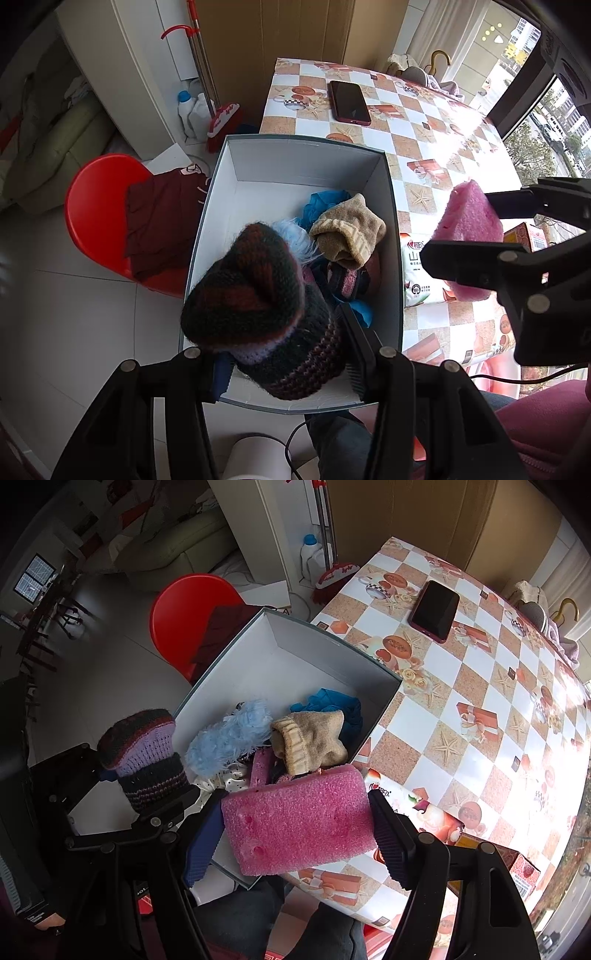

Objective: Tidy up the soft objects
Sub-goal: 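Lower both items into the white box and open both grippers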

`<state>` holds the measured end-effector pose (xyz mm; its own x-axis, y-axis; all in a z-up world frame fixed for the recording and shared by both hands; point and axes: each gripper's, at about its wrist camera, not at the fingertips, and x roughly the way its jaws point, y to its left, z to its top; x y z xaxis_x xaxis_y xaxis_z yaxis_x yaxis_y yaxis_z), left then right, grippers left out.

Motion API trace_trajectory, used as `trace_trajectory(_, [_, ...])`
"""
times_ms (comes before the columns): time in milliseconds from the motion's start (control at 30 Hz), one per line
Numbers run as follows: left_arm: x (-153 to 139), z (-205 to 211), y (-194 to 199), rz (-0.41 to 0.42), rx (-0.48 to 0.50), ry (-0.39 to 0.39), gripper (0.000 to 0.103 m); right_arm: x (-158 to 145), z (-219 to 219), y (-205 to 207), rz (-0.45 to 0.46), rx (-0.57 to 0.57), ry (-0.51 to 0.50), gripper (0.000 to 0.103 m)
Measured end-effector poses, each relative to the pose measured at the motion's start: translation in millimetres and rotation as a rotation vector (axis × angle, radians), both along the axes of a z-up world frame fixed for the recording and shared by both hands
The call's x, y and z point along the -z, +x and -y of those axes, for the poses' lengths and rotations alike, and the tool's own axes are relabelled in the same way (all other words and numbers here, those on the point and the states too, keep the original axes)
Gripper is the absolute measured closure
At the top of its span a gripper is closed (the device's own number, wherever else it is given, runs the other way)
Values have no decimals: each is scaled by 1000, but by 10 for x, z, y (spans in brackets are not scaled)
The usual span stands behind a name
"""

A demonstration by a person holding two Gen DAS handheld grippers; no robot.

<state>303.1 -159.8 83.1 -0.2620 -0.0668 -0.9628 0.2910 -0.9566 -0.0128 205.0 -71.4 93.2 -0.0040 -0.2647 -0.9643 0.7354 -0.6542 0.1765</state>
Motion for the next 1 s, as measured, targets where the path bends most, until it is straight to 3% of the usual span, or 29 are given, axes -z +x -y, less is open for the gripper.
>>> trace_trajectory(467, [143,93,-151,25,-24,35,49,126,174,-213,-7,10,17,27])
trace_trajectory(800, [189,143,-327,31,-33,17,49,208,384,-522,5,42,24,27])
trace_trajectory(1000, [113,161,-342,-15,-64,-19,37,230,469,-596,16,40,21,26])
